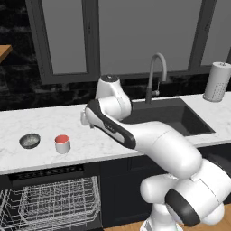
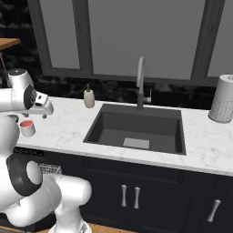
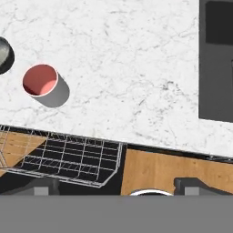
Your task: Pick up the cup and bowl from the counter, place them in the dishwasher, and close the dishwasher door.
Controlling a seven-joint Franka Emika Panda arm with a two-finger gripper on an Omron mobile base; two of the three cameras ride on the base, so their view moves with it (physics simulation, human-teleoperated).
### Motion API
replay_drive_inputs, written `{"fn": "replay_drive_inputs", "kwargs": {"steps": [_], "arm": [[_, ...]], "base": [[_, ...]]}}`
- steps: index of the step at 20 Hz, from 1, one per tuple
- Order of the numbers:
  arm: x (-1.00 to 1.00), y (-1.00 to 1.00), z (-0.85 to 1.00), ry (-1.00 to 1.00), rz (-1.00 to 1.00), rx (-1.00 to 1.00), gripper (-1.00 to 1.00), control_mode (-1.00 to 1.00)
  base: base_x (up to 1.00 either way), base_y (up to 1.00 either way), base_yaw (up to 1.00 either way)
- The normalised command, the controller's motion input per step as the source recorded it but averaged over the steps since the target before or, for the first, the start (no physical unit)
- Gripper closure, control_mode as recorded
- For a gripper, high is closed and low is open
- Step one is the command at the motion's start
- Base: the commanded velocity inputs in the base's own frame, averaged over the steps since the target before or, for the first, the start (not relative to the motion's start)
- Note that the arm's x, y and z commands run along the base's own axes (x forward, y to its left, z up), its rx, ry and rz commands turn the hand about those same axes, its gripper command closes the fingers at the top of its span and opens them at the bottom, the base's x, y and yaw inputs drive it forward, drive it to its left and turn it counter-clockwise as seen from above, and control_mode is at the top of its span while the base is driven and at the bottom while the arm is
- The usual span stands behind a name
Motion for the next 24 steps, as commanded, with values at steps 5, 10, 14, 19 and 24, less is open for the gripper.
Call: {"fn": "replay_drive_inputs", "kwargs": {"steps": [5,10,14,19,24], "arm": [[0.11,0.00,-0.31,0.10,0.00,0.07,-1.00,-1.00],[0.02,0.02,-0.24,0.02,0.00,0.08,-1.00,-1.00],[0.01,0.00,-0.21,0.00,0.02,0.12,-1.00,-1.00],[0.00,0.20,-0.02,0.00,0.04,0.07,-1.00,-1.00],[0.17,0.48,0.00,0.02,0.00,-0.03,-1.00,-1.00]], "base": [[0.00,0.00,0.00],[0.00,0.00,0.00],[0.00,0.00,0.00],[0.00,0.00,0.00],[0.00,0.00,0.00]]}}
